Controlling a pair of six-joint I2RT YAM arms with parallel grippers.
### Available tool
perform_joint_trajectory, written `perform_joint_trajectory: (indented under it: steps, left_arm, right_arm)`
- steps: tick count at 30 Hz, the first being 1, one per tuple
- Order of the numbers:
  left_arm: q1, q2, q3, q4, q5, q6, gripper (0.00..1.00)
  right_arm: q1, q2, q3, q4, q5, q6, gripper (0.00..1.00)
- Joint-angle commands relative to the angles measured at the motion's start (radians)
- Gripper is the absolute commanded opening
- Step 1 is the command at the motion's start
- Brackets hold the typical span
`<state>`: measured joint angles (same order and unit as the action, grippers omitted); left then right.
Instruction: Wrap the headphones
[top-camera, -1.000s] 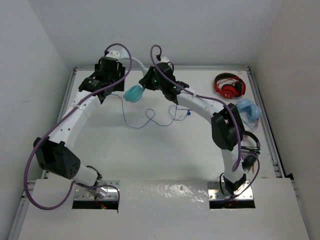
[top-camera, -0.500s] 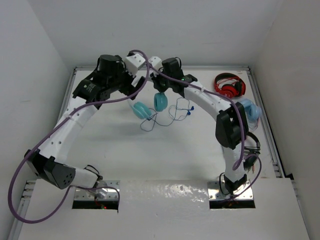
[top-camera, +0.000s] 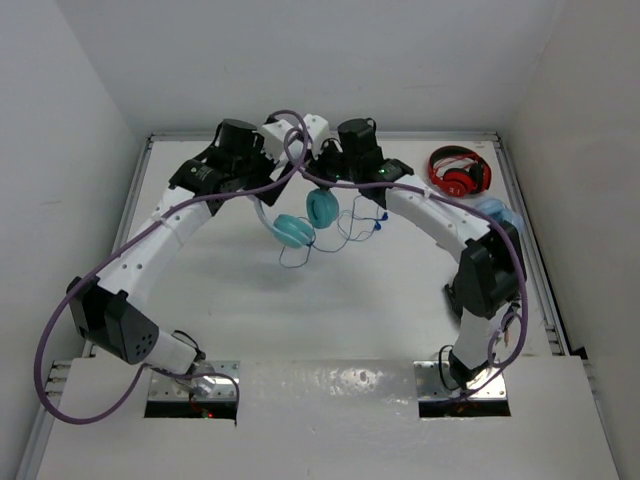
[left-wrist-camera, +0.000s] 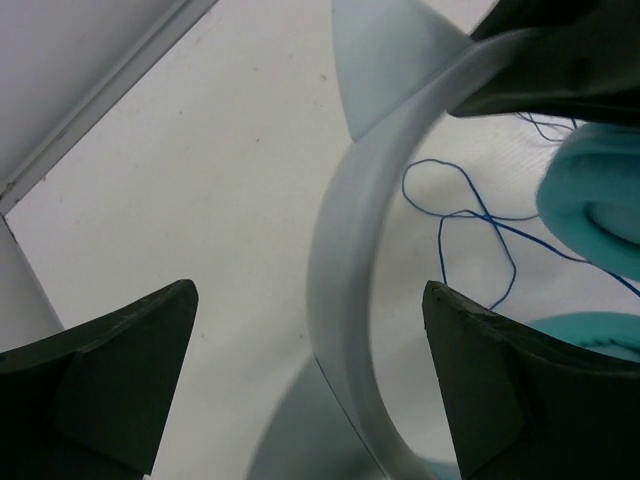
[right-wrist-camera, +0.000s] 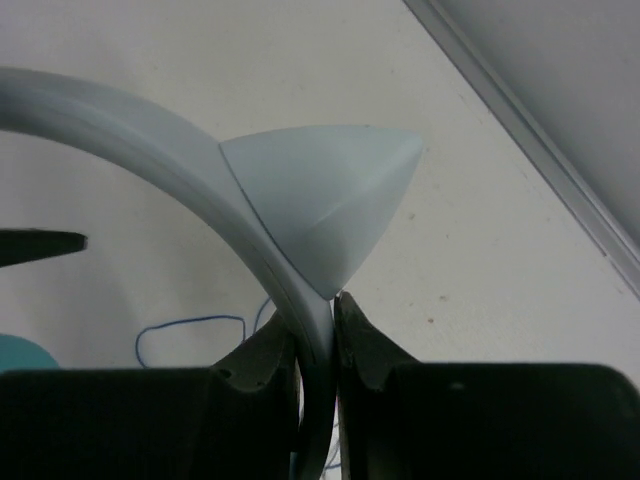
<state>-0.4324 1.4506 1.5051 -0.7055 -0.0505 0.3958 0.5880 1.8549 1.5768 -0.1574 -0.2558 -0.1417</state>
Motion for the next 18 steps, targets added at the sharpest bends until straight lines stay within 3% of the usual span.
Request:
perform_joint_trajectory:
  steps: [1, 5, 6, 7, 9, 10, 12, 15, 16, 18]
  left_arm:
    - [-0.008, 0.017, 0.030, 0.083, -0.081, -0.055, 0.91]
    - [-0.008, 0.045, 0.043, 0.043, -0.039, -0.060, 0.74]
    - [-0.008, 0.053, 0.044, 0.034, -0.032, -0.063, 0.65]
    - [-0.008, 0.056, 0.044, 0.018, -0.017, -0.067, 0.41]
    - [-0.008, 0.053, 0.047, 0.009, 0.000, -0.084, 0.17]
    - [-0.006, 0.053, 0.052, 0.000, 0.015, -0.090, 0.01]
    - [-0.008, 0.050, 0.067, -0.012, 0.017, -0.124, 0.00]
    - [-0.008, 0.047, 0.078, -0.048, 0.014, -0.181, 0.00]
    - [-0.006, 0.047, 0.081, -0.057, 0.006, -0.214, 0.00]
    - [-0.005, 0.040, 0.083, -0.068, -0.003, -0.248, 0.00]
  right_arm:
    - [0.021, -0.103, -0.015, 0.125, -0.122, -0.013, 0.00]
    - [0.022, -0.129, -0.026, 0.125, -0.178, -0.016, 0.00]
    - [0.024, -0.132, -0.024, 0.125, -0.184, -0.016, 0.00]
    - [0.024, -0.137, -0.024, 0.130, -0.188, -0.015, 0.00]
    - [0.026, -0.137, -0.021, 0.140, -0.175, -0.012, 0.00]
    - [0.024, -0.134, -0.021, 0.148, -0.168, 0.010, 0.00]
    - [0.022, -0.137, -0.020, 0.188, -0.128, 0.040, 0.04]
    - [0.004, -0.143, -0.006, 0.248, -0.092, 0.112, 0.40]
    - [-0.007, -0.151, 0.002, 0.265, -0.092, 0.134, 0.65]
    - [-0.059, -0.166, 0.022, 0.320, -0.103, 0.223, 0.83]
